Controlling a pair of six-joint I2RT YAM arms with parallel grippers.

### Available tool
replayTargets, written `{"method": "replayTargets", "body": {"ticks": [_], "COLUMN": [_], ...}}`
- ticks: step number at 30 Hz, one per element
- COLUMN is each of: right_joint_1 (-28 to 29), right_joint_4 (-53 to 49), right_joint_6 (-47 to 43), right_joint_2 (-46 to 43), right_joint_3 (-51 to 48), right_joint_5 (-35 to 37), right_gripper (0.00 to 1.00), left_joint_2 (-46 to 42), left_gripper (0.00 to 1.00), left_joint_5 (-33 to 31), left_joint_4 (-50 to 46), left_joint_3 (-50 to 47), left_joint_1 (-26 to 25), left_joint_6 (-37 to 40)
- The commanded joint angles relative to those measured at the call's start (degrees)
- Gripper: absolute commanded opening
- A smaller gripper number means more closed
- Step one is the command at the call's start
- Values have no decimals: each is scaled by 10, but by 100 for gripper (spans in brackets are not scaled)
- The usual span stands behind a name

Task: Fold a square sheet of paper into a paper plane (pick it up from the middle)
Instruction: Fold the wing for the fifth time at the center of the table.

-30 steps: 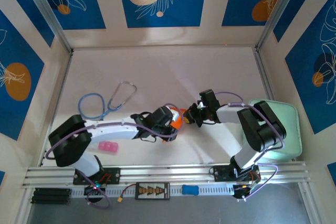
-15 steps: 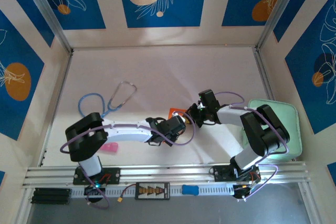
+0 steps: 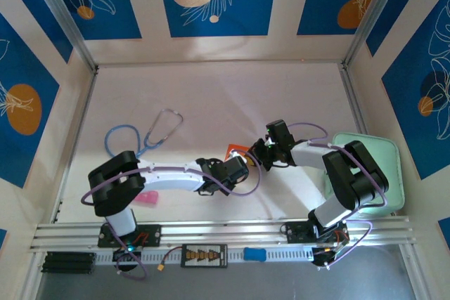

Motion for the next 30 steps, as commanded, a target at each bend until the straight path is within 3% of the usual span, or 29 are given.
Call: {"method": "replayTargets", "body": {"ticks": [1, 14, 30], "right_joint_1": [5, 6, 5], "right_joint_4": [-19, -17, -24], "right_joint_6": [0, 0, -5], "right_joint_2": [-11, -10, -13], "right_joint_3": [0, -4, -3], "right_joint_5": [1, 3, 8], "right_gripper": [0, 0, 0], "left_joint_2": [2, 5, 8], "left_gripper": [27, 32, 27], "left_joint_5": [-18, -20, -32], "left_joint_4": [-5, 14, -17], "left_joint_3": [16, 20, 22], "left_joint_1": [-6, -7, -6], "left_joint_6": [-2, -4, -12]}}
